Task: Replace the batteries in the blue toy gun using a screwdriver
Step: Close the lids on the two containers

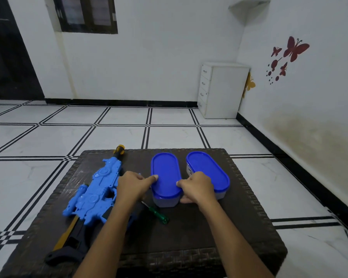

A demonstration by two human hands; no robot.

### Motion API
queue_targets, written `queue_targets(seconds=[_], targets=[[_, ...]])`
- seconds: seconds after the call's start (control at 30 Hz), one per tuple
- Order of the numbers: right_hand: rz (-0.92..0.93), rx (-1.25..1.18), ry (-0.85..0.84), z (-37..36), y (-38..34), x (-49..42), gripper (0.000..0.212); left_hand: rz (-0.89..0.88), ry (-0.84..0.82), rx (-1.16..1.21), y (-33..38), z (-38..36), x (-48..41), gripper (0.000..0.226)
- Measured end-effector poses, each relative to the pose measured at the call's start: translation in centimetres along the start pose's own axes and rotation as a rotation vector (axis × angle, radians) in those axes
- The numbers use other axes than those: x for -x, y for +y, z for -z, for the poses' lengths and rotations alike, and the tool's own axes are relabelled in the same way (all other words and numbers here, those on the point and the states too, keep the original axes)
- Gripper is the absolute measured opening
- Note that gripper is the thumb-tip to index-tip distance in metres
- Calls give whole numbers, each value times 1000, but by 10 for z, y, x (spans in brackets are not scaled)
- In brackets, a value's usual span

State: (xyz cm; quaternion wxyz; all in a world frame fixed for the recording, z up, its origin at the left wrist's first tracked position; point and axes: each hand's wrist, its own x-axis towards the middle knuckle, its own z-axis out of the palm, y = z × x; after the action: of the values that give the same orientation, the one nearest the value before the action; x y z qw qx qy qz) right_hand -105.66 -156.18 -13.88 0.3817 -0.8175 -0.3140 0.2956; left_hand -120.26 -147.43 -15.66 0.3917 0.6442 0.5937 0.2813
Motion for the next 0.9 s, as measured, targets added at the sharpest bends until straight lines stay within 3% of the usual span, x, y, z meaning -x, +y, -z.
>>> queue_targets(seconds=[0.1, 0.23, 0.4, 0.6, 0.9], targets=[[174, 181, 63, 1, 2, 3, 47, -42, 70, 131, 6, -3, 1, 50], [299, 87, 112, -11, -9, -25, 41, -92, 141, 279, 18, -16, -16, 36], [242, -47, 138, -36, -25, -70, 39, -59, 151, 305, 16, -27, -38, 32], [144, -36, 175, -43, -36, -94, 26, -8, 142, 248, 18, -31, -59, 50], [58, -63, 248, -47, -38, -102, 17, 67, 245, 166, 24, -38, -66, 39]])
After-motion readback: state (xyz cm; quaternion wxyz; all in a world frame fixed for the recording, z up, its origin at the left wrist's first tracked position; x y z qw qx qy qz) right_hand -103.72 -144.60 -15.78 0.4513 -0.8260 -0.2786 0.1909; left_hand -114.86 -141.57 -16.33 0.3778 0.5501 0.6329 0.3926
